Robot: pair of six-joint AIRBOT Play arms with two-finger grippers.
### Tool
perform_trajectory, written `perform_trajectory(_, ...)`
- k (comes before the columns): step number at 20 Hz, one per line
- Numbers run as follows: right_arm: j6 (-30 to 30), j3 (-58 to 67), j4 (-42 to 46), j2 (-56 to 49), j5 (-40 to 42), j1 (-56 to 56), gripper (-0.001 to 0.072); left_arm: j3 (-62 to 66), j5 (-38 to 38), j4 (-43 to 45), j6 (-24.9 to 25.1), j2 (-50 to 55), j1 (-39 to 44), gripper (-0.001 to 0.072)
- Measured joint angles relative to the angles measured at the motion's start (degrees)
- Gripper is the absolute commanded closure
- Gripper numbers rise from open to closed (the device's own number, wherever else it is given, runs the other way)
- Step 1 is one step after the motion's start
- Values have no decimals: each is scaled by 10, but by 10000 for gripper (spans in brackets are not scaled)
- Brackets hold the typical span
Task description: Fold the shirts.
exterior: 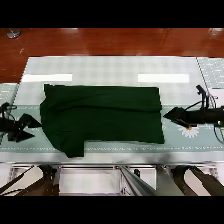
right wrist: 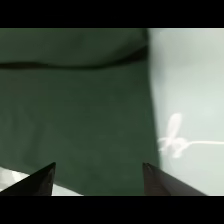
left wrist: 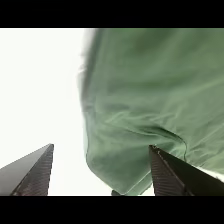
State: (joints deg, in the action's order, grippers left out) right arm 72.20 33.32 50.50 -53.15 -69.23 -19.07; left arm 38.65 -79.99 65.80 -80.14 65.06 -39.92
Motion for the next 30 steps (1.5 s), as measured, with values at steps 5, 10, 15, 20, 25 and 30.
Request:
perform_trajectory(5,-15,-57,-54,32,28,-3,89,-107,44,-83,72,-23,-31,6)
perform_trajectory(10,-19,-68,-82,39,38,-3,89,-158,63,-127,106,-28,-25,6)
perform_trajectory(15,-19,-64,-92,40,51,-20,89,-170,78,-142,116,-29,54,14)
perform_trajectory(20,-8,-49,-37,40,15,-97,89,-168,95,-123,127,-22,125,689)
perform_trajectory(25,42,-69,83,40,-55,-108,89,-125,50,-132,138,-22,139,689)
perform_trajectory(30,73,-114,108,37,-85,-41,89,-97,29,-138,140,-23,141,689)
